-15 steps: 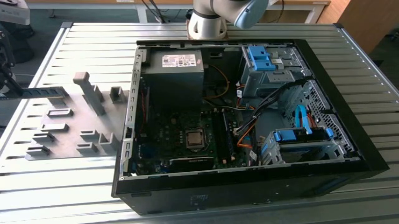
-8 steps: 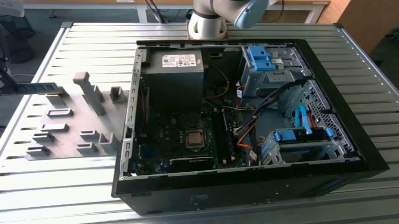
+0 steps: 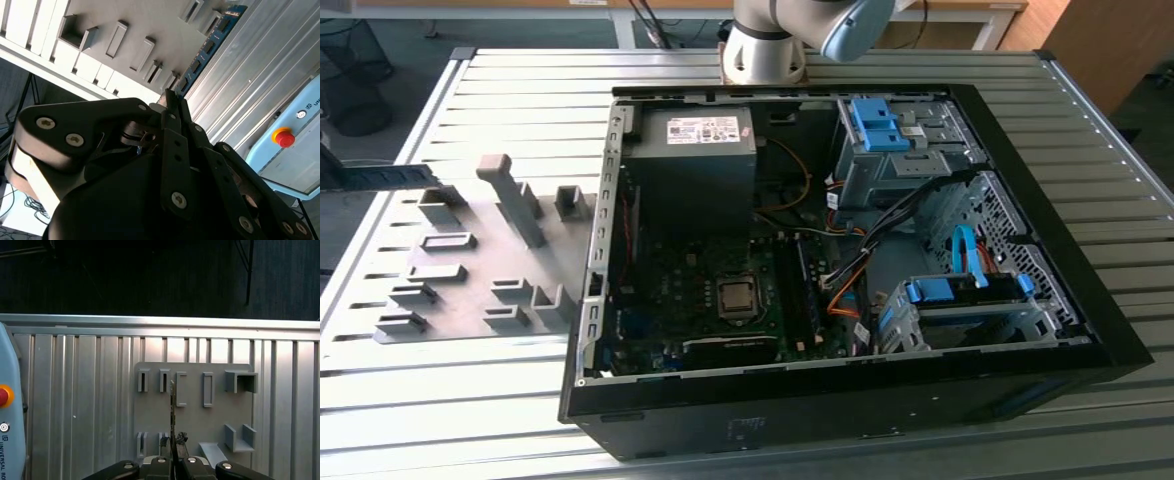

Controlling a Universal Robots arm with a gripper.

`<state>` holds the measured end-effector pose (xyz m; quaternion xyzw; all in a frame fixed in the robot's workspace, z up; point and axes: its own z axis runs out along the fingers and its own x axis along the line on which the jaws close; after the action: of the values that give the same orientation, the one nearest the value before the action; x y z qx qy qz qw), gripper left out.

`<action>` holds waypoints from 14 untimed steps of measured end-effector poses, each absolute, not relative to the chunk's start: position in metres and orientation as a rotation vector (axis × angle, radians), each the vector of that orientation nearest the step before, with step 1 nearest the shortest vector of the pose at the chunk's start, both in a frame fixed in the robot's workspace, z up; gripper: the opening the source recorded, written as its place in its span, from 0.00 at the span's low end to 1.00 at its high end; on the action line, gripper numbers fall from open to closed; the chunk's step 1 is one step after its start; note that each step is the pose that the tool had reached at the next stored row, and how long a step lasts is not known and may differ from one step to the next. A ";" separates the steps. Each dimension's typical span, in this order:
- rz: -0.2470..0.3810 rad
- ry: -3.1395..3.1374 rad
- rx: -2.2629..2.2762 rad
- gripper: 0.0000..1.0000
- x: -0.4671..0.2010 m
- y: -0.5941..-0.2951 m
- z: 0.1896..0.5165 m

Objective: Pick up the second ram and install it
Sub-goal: 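Pick up the second ram and move it above second insertion slot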

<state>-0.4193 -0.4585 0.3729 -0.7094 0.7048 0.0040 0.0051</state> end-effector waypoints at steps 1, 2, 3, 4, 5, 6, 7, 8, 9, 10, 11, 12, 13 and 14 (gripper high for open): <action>0.012 2.207 -2.221 0.14 -0.419 -0.458 0.375; 0.012 2.207 -2.221 0.14 -0.419 -0.458 0.377; 0.012 2.207 -2.221 0.14 -0.420 -0.458 0.379; 0.012 2.207 -2.221 0.14 -0.420 -0.458 0.380; 0.012 2.207 -2.221 0.14 -0.420 -0.458 0.382; 0.012 2.206 -2.221 0.14 -0.420 -0.458 0.383; 0.011 2.206 -2.221 0.14 -0.420 -0.458 0.384; 0.011 2.206 -2.221 0.14 -0.420 -0.458 0.386; 0.011 2.206 -2.221 0.14 -0.420 -0.458 0.387; 0.011 2.206 -2.220 0.14 -0.420 -0.458 0.389; 0.011 2.206 -2.220 0.14 -0.420 -0.458 0.391; 0.010 2.206 -2.220 0.14 -0.420 -0.458 0.392; 0.010 2.206 -2.220 0.14 -0.420 -0.458 0.394; 0.010 2.206 -2.220 0.14 -0.420 -0.458 0.395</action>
<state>-0.4200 -0.4581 0.3954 -0.7094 0.7048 0.0032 0.0060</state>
